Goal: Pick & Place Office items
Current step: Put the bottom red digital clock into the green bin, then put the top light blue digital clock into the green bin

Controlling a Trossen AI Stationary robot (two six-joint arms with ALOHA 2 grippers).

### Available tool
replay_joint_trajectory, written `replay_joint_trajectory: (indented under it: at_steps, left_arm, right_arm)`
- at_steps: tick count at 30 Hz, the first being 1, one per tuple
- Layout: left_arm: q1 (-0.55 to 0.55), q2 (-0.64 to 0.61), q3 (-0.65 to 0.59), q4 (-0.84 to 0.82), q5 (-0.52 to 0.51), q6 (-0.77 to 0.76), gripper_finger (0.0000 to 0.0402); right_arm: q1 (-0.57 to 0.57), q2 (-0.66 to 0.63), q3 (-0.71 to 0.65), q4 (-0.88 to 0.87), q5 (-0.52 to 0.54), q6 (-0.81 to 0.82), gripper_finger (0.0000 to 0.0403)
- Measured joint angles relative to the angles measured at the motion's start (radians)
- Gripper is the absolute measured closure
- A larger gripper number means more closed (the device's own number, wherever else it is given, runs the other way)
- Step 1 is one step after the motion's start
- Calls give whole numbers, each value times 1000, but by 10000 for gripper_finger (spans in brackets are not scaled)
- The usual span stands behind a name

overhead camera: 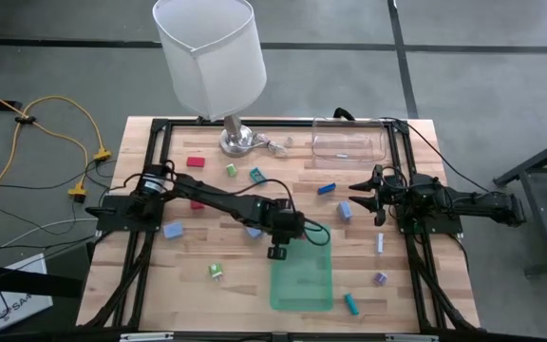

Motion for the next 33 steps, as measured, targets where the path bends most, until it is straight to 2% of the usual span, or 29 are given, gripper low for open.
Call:
replay_joint_trajectory:
  at_steps: [12, 22, 33]
  left_arm:
    - [0, 4, -1, -4, 0, 2, 324]
    - [1, 4, -1, 8, 1, 19, 274]
    - [-5, 4, -1, 15, -1, 31, 270]
  right_arm:
    - [0, 0, 0, 0, 0, 0, 256]
    - [0, 0, 0, 0, 0, 0, 256]
    - [0, 0, 0, 0, 0, 0, 256]
